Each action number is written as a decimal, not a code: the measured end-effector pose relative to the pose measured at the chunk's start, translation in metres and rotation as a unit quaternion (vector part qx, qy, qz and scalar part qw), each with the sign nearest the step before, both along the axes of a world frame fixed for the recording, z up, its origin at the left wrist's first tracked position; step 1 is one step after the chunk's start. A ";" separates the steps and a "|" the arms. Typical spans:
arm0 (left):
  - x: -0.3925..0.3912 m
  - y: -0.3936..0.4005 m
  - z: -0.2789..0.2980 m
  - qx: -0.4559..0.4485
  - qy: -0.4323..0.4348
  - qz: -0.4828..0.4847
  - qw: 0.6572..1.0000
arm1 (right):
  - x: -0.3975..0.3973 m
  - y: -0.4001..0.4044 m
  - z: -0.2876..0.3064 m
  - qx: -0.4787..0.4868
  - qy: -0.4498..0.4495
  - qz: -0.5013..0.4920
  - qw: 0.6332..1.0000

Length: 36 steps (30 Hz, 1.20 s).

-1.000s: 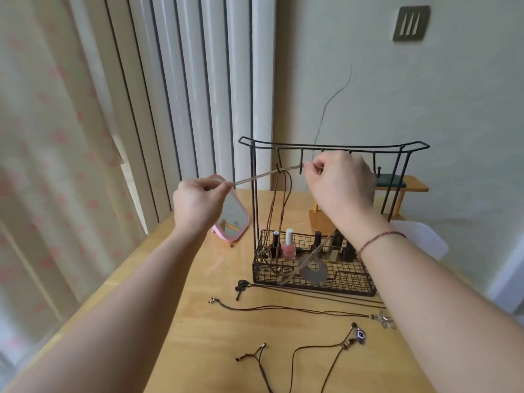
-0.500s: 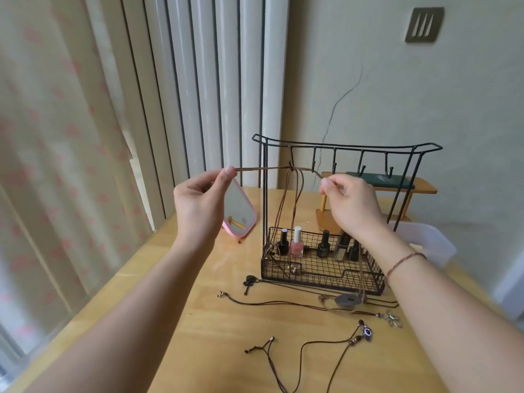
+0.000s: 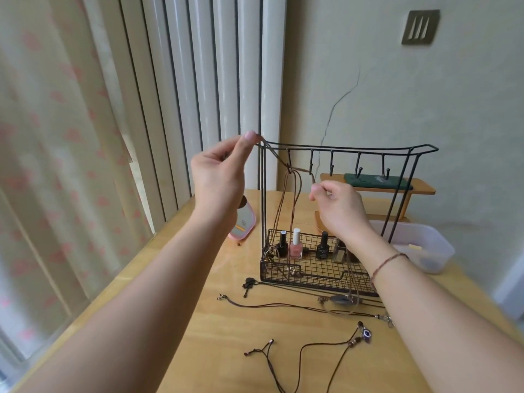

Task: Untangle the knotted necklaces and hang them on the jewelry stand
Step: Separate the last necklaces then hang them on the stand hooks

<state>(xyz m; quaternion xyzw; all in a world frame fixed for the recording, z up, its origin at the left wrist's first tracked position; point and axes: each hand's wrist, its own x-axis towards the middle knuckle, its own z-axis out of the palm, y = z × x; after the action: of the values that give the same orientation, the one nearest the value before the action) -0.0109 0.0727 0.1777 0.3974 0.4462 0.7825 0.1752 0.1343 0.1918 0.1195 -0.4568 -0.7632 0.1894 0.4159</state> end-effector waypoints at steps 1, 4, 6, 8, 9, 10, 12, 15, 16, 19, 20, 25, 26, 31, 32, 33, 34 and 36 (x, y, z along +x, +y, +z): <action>0.003 0.001 0.003 -0.005 0.013 -0.007 1.000 | -0.001 0.000 0.001 -0.001 0.003 -0.001 1.000; 0.009 0.004 0.015 -0.021 0.035 -0.020 0.999 | -0.003 0.002 0.002 -0.003 0.006 0.000 1.000; 0.010 0.009 0.022 -0.034 0.030 -0.020 0.999 | -0.004 0.003 0.001 -0.005 0.001 -0.001 1.000; 0.006 0.013 0.027 -0.037 0.023 -0.012 0.999 | -0.005 0.002 0.001 -0.010 -0.002 0.000 1.000; 0.002 0.014 0.029 -0.034 0.030 -0.005 0.999 | -0.005 0.001 0.000 -0.012 -0.001 0.002 1.000; -0.002 0.012 0.028 -0.032 0.048 0.005 0.998 | -0.004 0.000 -0.001 -0.011 -0.001 0.004 1.000; -0.012 0.007 0.021 -0.047 0.089 0.026 0.995 | 0.000 0.000 -0.003 -0.009 -0.007 0.007 1.000; -0.032 -0.006 -0.003 -0.110 0.114 0.066 0.985 | 0.008 0.000 -0.009 -0.007 -0.013 0.017 1.000; -0.037 -0.012 -0.015 -0.133 0.126 0.069 0.981 | 0.011 -0.001 -0.010 -0.007 -0.013 0.020 1.000; -0.041 -0.031 -0.057 -0.183 0.200 0.043 0.962 | 0.021 -0.011 -0.014 -0.013 -0.008 0.035 0.999; -0.038 -0.037 -0.074 -0.196 0.231 0.025 0.953 | 0.024 -0.018 -0.017 -0.024 -0.004 0.046 0.999; 0.001 -0.046 -0.139 -0.251 0.369 -0.097 0.890 | 0.017 -0.059 -0.032 -0.092 0.038 0.144 0.985; 0.011 -0.044 -0.145 -0.253 0.400 -0.107 0.874 | 0.015 -0.066 -0.035 -0.087 0.030 0.157 0.983; 0.041 -0.041 -0.155 -0.285 0.535 -0.187 0.773 | 0.020 -0.087 -0.053 -0.083 -0.078 0.177 0.978; 0.040 -0.043 -0.152 -0.312 0.561 -0.206 0.739 | 0.025 -0.090 -0.055 -0.097 -0.070 0.182 0.976; 0.035 -0.044 -0.146 -0.340 0.582 -0.210 0.708 | 0.031 -0.093 -0.054 -0.106 -0.055 0.189 0.975; 0.028 -0.042 -0.138 -0.358 0.592 -0.202 0.693 | 0.037 -0.095 -0.052 -0.107 -0.039 0.195 0.974; 0.015 -0.035 -0.113 -0.342 0.561 -0.171 0.734 | 0.047 -0.099 -0.046 -0.101 -0.020 0.204 0.974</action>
<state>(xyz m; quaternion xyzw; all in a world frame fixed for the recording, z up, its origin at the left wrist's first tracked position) 0.0044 0.0374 0.0644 0.7471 0.6257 0.1689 0.1476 0.1812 0.0929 0.0738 -0.3349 -0.8254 0.3373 0.3046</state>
